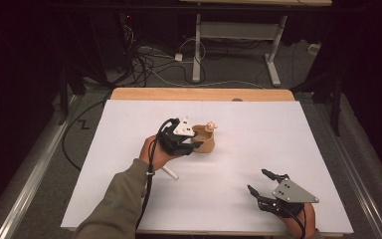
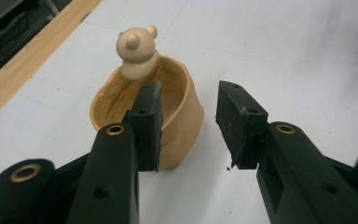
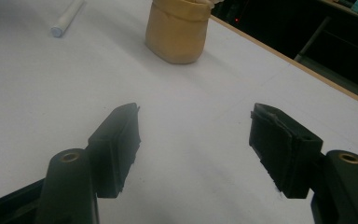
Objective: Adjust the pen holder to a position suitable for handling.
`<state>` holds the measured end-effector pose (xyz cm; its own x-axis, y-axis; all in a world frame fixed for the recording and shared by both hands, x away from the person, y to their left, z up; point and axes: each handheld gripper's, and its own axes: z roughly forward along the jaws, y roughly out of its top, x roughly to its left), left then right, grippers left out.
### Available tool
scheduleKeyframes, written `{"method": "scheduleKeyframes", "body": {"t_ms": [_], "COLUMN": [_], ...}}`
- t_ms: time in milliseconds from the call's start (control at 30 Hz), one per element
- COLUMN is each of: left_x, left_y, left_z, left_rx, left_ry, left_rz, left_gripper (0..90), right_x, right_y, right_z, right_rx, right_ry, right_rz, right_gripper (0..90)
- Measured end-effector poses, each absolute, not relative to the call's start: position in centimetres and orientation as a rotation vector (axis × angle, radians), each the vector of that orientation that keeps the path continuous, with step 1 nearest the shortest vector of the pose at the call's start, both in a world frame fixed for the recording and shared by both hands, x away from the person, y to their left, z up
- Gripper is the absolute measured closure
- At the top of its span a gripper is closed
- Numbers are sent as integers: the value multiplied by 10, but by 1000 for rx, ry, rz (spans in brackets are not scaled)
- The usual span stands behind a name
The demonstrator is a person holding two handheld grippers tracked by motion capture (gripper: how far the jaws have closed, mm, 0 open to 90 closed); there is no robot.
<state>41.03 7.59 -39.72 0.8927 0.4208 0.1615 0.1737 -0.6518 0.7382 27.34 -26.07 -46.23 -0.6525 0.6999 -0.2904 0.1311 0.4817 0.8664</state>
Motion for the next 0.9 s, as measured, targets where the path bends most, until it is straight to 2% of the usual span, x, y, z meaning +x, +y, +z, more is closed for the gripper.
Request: {"method": "scheduleKeyframes", "body": {"t_ms": [367, 433, 600, 667, 900], "left_x": [381, 376, 363, 352, 337], "left_y": [91, 94, 105, 112, 130], "left_z": [-391, -391, -396, -402, -414], "left_rx": [2258, 2250, 2218, 2209, 2175], "left_ry": [327, 326, 319, 335, 374], "left_rz": [519, 550, 617, 712, 775], "left_gripper": [515, 446, 366, 342, 267], "right_x": [273, 273, 272, 272, 271], "right_y": [-261, -261, -261, -261, -258], "right_z": [-462, -461, -460, -460, -459], "right_rx": [687, 685, 676, 677, 668], "right_ry": [2086, 2079, 2068, 2065, 2063], "right_rz": [1148, 1152, 1158, 1158, 1155], "right_gripper": [332, 334, 336, 337, 337]}}
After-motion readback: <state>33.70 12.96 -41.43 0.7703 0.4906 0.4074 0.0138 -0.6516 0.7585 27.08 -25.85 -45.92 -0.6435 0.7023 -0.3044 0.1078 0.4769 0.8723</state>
